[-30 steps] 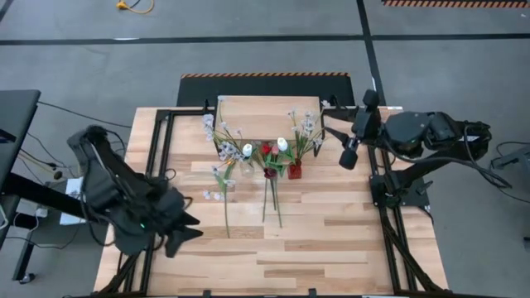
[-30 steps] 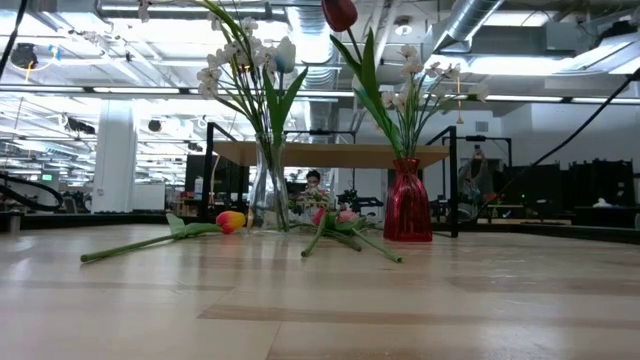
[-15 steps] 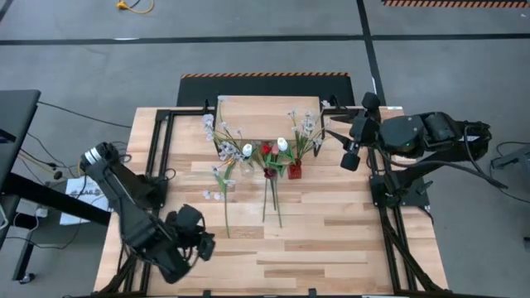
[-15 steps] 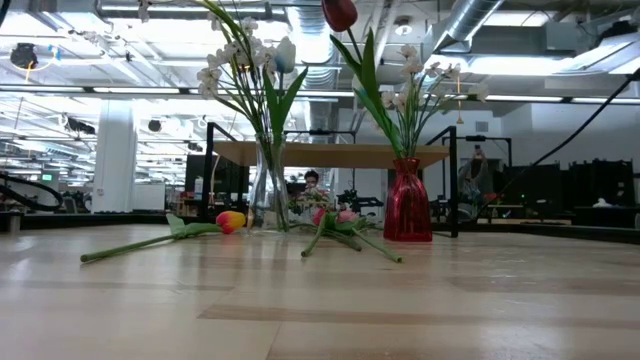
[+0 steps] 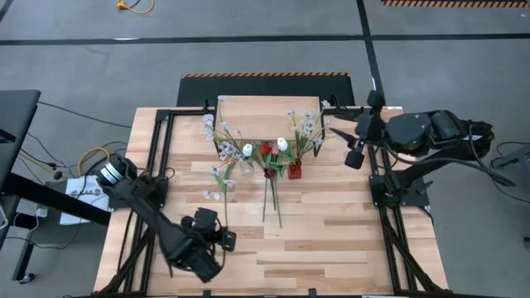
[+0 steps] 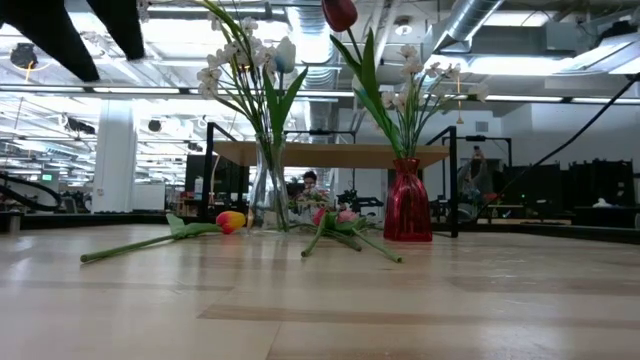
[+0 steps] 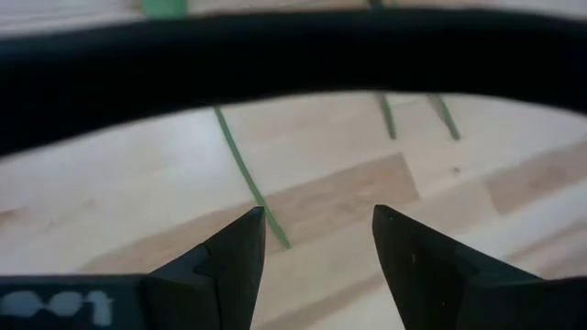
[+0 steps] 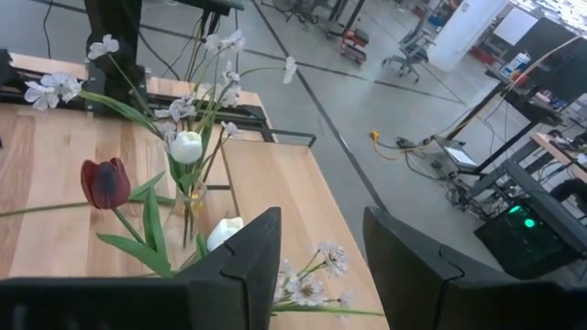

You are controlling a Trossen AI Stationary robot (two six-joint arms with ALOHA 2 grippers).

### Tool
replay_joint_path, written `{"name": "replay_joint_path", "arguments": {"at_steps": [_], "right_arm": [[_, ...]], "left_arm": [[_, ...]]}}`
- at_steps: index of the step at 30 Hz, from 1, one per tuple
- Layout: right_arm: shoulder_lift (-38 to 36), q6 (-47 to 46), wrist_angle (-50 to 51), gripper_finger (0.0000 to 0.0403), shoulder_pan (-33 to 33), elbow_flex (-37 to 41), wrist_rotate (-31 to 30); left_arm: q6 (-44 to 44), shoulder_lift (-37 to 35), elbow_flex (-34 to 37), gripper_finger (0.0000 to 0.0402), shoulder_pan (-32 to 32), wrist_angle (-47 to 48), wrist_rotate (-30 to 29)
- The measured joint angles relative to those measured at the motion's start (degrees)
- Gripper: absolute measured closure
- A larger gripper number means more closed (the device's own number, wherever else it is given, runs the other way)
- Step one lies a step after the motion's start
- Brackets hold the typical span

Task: Pick and place flowers into a vace then onto a shelf
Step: Put the yellow flower into the transparent vase

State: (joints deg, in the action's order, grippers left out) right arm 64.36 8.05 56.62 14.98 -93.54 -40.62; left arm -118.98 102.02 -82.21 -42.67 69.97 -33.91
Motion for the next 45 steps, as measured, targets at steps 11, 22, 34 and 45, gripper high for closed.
{"name": "replay_joint_path", "arguments": {"at_steps": [11, 22, 34, 45], "right_arm": [[-0.07, -0.04, 0.84, 0.0257, 0.0, 0.0, 0.0], [-0.05, -0.04, 1.7, 0.0261, 0.0, 0.0, 0.02], [-0.05, -0.04, 1.7, 0.0262, 0.0, 0.0, 0.04], [-0.05, -0.5, 1.7, 0.0261, 0.0, 0.0, 0.06]], "left_arm": [[2.46, 3.17, 2.72, 0.021, 5.13, 2.1, 2.48], [1.25, 3.16, 14.09, 0.021, 4.27, -19.91, -0.99], [-3.72, 3.14, 22.35, 0.021, 5.09, -24.89, 0.79], [2.79, 2.72, 25.75, 0.021, 8.86, -34.76, 4.27]]}}
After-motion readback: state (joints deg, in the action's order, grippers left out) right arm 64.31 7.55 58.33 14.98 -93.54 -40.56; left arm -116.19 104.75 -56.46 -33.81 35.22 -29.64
